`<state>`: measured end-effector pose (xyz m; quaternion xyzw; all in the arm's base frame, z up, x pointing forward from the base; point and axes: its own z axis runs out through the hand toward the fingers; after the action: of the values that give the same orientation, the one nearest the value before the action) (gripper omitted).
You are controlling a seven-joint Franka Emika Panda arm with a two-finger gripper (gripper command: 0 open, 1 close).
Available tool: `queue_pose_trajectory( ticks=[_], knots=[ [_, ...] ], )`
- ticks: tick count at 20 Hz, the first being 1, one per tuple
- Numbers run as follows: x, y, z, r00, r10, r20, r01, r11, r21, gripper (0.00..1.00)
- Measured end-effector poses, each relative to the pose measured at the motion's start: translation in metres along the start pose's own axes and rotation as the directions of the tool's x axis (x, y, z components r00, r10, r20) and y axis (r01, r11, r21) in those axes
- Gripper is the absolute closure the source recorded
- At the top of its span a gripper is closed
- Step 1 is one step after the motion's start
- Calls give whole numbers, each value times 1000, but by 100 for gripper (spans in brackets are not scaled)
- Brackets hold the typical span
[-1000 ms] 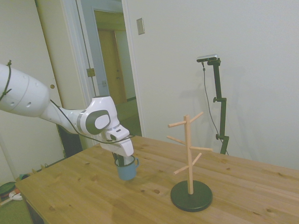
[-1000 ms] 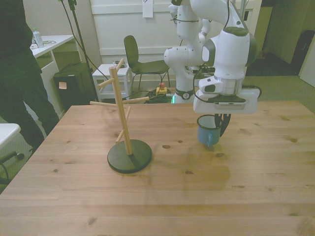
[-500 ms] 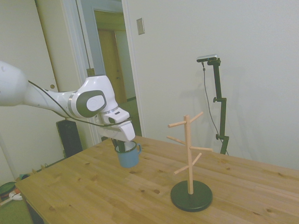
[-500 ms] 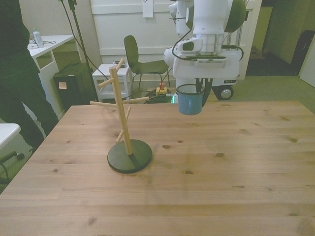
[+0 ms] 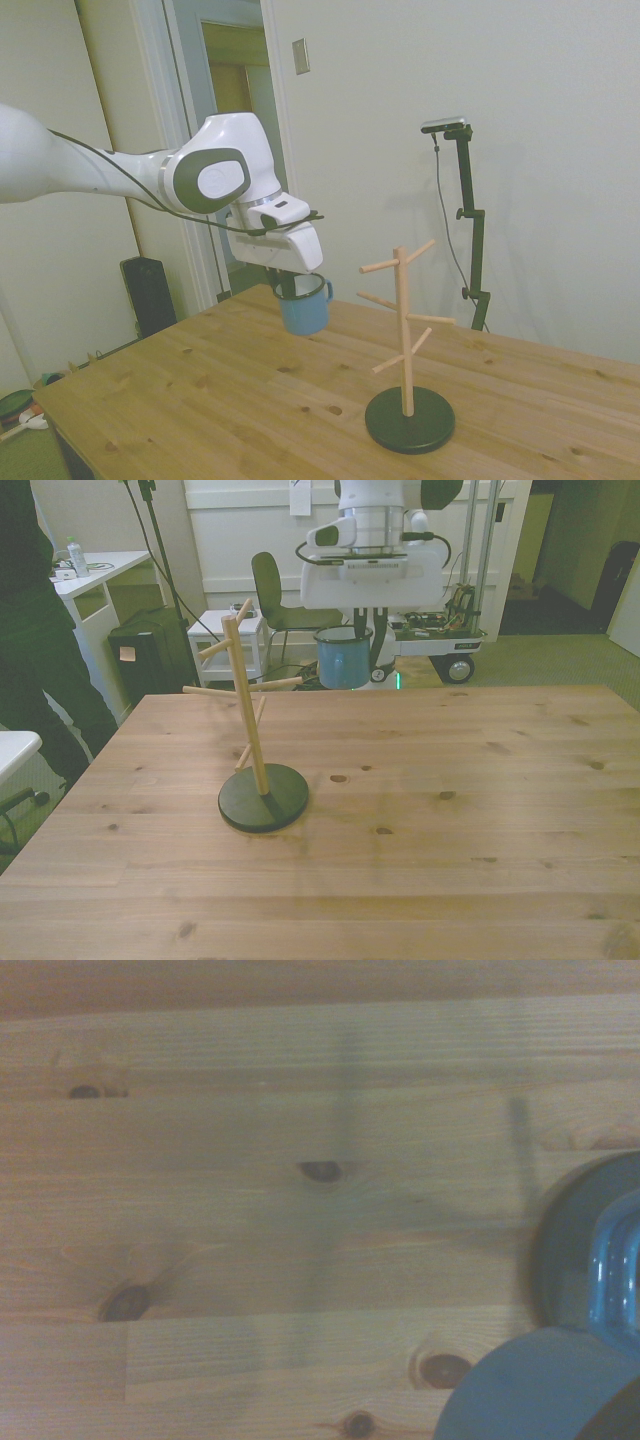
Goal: Hang the mug
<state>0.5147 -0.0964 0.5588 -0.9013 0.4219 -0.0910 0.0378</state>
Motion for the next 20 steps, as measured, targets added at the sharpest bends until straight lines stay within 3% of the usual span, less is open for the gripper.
queue_pose_trajectory(
  ticks=[7, 20],
  knots=[
    [36, 10, -6, 1000, 22, 16, -22, 1000, 4, 100],
    [57, 39, -4, 999, 28, 29, -28, 999, 17, 100]
  ],
)
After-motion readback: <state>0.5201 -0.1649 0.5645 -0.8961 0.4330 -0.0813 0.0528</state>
